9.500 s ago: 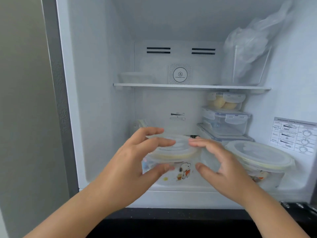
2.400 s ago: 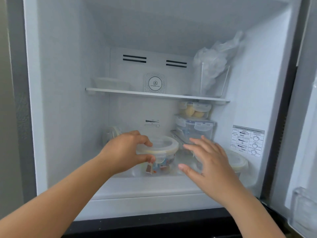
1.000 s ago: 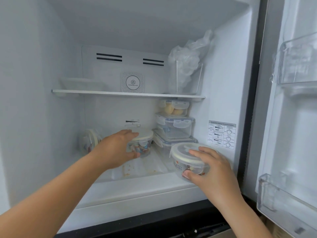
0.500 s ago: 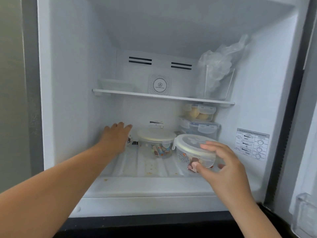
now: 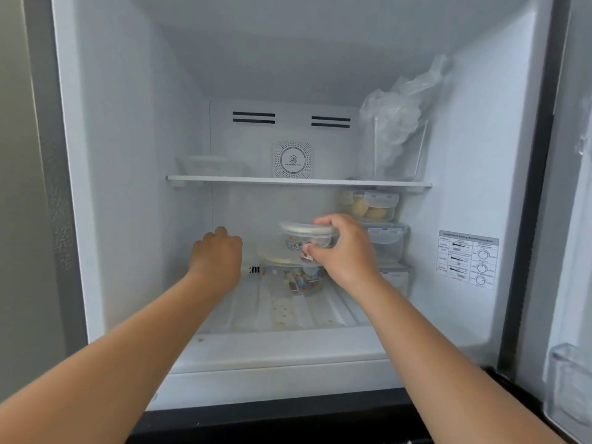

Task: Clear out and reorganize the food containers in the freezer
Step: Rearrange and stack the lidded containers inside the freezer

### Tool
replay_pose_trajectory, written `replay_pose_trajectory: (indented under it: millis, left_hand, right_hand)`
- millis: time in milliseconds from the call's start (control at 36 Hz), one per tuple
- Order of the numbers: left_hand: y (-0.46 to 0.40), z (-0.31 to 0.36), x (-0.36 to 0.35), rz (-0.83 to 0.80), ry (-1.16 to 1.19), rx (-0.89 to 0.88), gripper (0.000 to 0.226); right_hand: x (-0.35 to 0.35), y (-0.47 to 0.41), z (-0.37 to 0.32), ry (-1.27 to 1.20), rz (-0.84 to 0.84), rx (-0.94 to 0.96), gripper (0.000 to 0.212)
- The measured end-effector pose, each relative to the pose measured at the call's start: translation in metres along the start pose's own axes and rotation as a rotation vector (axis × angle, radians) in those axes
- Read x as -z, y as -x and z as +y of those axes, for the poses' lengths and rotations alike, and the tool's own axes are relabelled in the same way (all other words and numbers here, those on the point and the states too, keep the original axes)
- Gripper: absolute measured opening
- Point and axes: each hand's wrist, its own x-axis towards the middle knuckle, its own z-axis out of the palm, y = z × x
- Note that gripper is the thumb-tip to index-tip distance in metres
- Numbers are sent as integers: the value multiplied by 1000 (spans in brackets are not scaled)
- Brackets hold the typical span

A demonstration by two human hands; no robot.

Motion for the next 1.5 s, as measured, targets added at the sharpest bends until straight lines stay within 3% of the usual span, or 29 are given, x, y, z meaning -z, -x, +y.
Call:
replay_pose_trajectory:
  millis: [278,556,944,1139,1306,1417,1500]
  left_hand:
    - [17,-13,-14,-83,118,-5,33]
    - [26,-17,0,-18,263,27,49]
    - [47,-23,20,162,554,124,43]
    - [49,-18,31,3,855,175,36]
    - [45,-16,31,-144,1042,250,33]
    - [46,-13,32,-273,1214,288,33]
    - [48,-8,30,-410,1352,317,34]
  right_hand:
    - [-37,-25,15,89,-67,-33,43]
    - [-47,-39,27,168,-120,-39,46]
    - [-54,-51,28,509,-330,-2,67]
    - [-44,-38,15,588,-301,28,69]
    - [-21,-4,-8,356,-249,125,56]
    - [-4,23,-22,-9,-450,93,49]
    - [3,38,-24,-106,-611,32,48]
